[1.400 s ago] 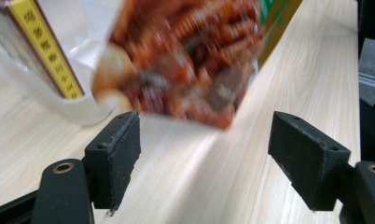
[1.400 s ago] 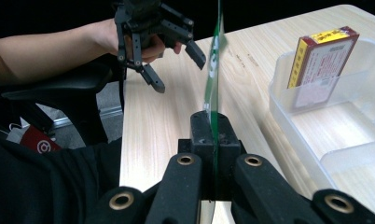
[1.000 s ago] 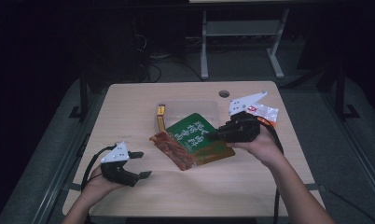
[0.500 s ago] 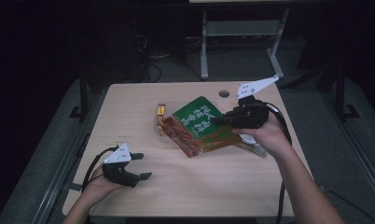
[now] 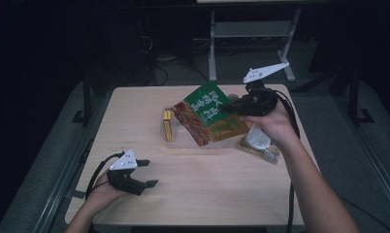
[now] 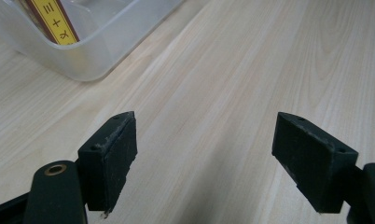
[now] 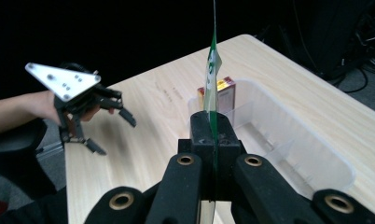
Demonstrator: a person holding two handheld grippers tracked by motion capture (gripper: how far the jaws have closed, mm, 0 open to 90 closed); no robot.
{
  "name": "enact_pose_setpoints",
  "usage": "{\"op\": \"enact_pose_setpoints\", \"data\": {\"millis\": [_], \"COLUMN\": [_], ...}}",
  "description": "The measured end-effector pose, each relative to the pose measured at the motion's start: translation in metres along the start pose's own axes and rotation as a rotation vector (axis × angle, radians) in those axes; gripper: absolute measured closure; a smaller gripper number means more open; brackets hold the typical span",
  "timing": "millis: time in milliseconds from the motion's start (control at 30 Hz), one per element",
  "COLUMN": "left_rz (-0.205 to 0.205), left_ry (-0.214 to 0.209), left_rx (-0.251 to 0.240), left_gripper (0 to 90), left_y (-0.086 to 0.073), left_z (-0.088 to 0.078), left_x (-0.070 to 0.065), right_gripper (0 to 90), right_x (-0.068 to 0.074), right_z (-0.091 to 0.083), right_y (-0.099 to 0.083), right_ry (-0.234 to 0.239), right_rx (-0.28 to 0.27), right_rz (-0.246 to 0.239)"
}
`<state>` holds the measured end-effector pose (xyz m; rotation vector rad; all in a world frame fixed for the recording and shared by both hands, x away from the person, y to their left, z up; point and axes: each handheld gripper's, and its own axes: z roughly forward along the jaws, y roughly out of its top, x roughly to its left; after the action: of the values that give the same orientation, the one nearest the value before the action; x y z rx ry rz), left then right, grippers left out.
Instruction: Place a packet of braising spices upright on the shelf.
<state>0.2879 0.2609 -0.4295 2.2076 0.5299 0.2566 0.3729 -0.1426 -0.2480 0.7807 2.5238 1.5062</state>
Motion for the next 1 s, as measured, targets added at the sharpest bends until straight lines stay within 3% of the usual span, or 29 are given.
{"op": "enact_pose_setpoints", "data": {"millis": [233,567,1000], "left_rz": [0.012,0.018,0.011], "left_ry": [0.004,0.002,-0.007], "left_rx": [0.015,0.027,0.044], "left_gripper": [20.5,18.1,17.6], "left_y": [0.0,0.001,0.0], "left_z": [0.002,0.005,0.007], "left_x": [-0.001,-0.002,-0.002], "right_gripper": [90.0,90.0,90.0], "right_x": [-0.006,-0.015,-0.022], "right_z": [0.009,0.024,0.041], "right_y": [0.012,0.024,0.03], "right_ry": [-0.025,-0.072,-0.118], "right_rx": [-0.003,0.04,0.076], "right_rz": [0.017,0.052,0.104]}}
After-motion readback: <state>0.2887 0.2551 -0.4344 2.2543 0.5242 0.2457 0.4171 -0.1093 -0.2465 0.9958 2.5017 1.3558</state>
